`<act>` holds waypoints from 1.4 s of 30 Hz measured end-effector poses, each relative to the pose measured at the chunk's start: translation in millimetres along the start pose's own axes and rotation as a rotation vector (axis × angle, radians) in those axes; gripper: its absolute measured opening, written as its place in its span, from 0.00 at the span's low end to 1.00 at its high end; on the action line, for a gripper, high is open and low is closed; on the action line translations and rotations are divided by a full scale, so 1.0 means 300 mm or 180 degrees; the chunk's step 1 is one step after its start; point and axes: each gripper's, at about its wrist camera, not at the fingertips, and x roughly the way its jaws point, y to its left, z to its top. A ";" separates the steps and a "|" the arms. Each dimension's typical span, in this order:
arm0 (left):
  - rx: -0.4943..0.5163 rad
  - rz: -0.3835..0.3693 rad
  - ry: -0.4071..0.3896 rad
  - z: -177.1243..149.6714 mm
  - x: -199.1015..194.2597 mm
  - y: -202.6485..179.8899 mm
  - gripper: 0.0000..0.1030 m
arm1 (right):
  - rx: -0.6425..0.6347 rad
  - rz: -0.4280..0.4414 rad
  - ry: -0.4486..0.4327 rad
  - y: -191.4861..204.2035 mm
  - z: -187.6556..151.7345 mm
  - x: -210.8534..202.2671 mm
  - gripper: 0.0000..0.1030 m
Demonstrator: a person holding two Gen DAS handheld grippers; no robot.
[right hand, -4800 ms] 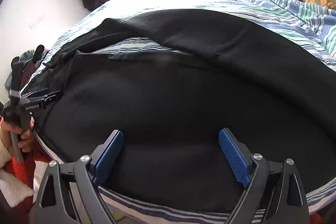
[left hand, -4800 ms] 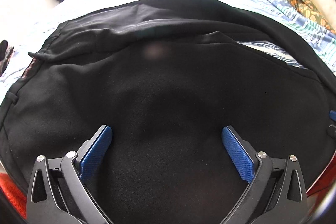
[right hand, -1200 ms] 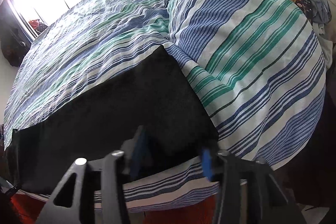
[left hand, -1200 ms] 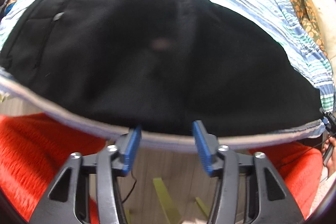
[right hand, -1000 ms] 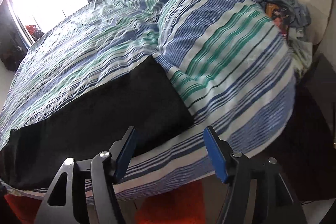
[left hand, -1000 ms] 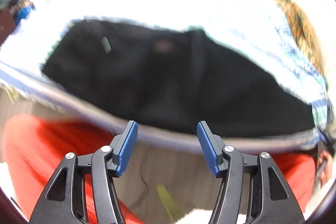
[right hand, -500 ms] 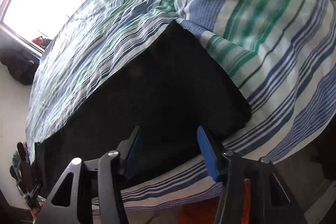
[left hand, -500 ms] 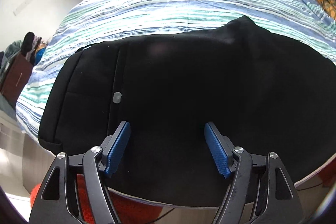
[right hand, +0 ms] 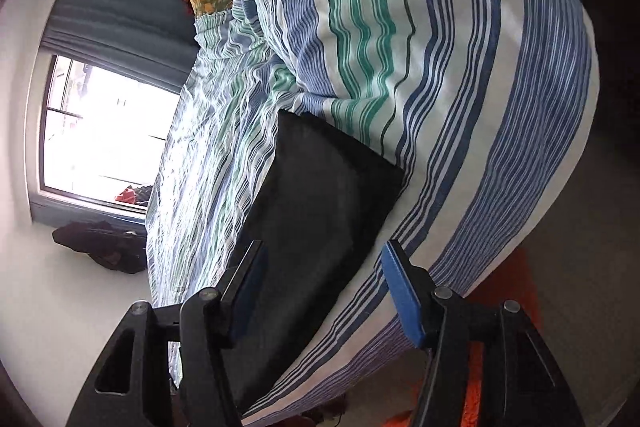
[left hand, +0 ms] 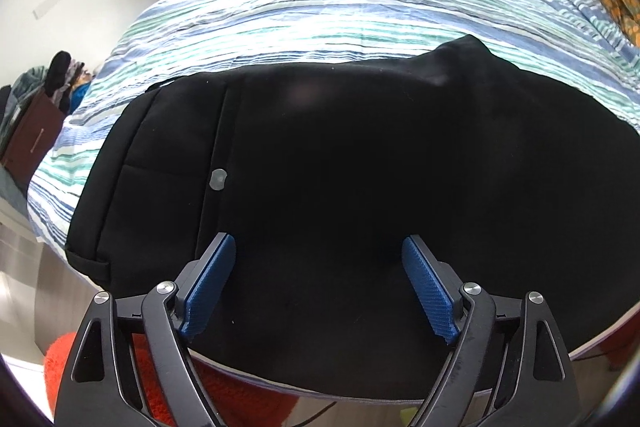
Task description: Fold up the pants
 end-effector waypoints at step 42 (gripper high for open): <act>-0.0025 -0.0232 -0.0156 -0.023 -0.015 0.038 0.86 | -0.3236 0.0346 0.0439 1.001 -1.114 0.519 0.12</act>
